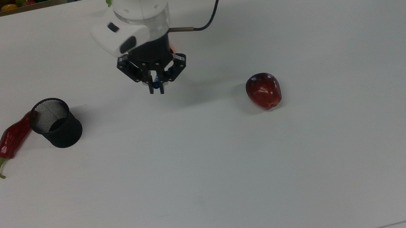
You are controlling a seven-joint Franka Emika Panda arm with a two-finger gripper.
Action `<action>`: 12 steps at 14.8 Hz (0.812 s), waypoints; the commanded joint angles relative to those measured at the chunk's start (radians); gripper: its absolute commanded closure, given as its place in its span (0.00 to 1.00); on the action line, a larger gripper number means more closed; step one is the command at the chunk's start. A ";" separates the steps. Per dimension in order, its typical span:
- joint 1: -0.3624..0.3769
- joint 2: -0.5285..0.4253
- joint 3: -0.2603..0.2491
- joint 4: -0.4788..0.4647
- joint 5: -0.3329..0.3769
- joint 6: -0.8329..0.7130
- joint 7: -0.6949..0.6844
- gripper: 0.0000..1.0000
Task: Take marker pen
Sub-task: 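Carry the marker toward the space between cup and apple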
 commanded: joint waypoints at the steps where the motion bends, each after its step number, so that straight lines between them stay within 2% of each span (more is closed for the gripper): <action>1: 0.005 0.036 0.026 -0.009 0.009 -0.042 -0.022 0.88; 9: 0.023 0.128 0.034 -0.007 -0.001 -0.027 -0.022 0.88; 12: 0.023 0.131 0.034 -0.005 -0.006 -0.027 -0.024 0.78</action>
